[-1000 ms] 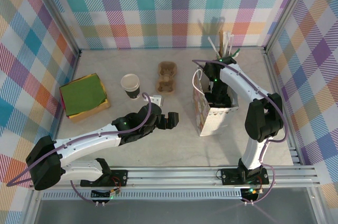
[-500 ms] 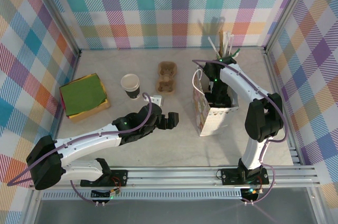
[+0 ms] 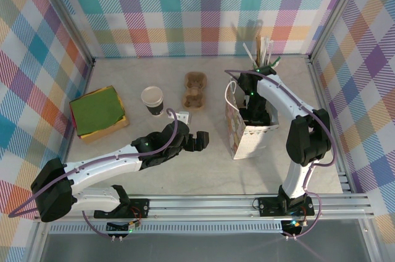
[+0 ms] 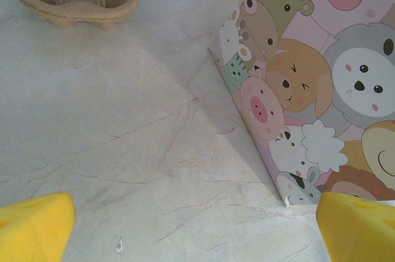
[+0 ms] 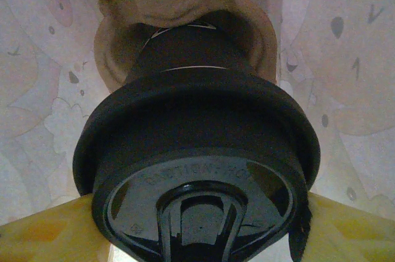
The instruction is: Pack the takeout coffee
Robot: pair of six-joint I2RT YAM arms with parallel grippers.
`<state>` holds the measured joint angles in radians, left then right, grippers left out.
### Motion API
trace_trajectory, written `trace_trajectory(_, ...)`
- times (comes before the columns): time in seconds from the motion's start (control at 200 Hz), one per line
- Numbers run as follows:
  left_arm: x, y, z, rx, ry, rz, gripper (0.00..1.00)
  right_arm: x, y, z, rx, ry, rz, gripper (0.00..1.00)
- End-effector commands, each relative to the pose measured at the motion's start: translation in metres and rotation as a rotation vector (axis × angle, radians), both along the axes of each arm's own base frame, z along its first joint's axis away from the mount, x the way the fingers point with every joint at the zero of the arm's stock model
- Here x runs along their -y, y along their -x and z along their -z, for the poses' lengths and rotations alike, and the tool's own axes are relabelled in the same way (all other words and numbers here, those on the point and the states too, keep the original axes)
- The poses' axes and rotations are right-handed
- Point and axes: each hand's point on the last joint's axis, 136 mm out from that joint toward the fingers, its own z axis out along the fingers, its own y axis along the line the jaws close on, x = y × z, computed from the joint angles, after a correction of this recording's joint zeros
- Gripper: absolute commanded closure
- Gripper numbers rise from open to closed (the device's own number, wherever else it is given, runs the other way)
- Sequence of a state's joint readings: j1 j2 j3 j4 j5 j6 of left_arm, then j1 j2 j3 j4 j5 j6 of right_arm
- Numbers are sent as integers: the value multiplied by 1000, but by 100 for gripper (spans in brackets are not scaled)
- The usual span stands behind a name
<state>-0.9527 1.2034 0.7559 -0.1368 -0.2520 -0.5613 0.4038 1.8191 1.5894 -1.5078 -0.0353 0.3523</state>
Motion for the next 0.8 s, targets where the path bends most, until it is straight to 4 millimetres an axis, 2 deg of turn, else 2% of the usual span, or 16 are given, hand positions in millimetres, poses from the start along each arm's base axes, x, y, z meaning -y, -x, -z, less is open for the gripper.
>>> trace_trajectory(0.0, 1, -4, -6, -4, 16, -15, 0, -7, -5, 16, -22, -26, -2, 33)
trace_trajectory(0.795, 1, -5, -8, -1, 16, -16, 0, -10, -6, 21, -32, -35, 1, 33)
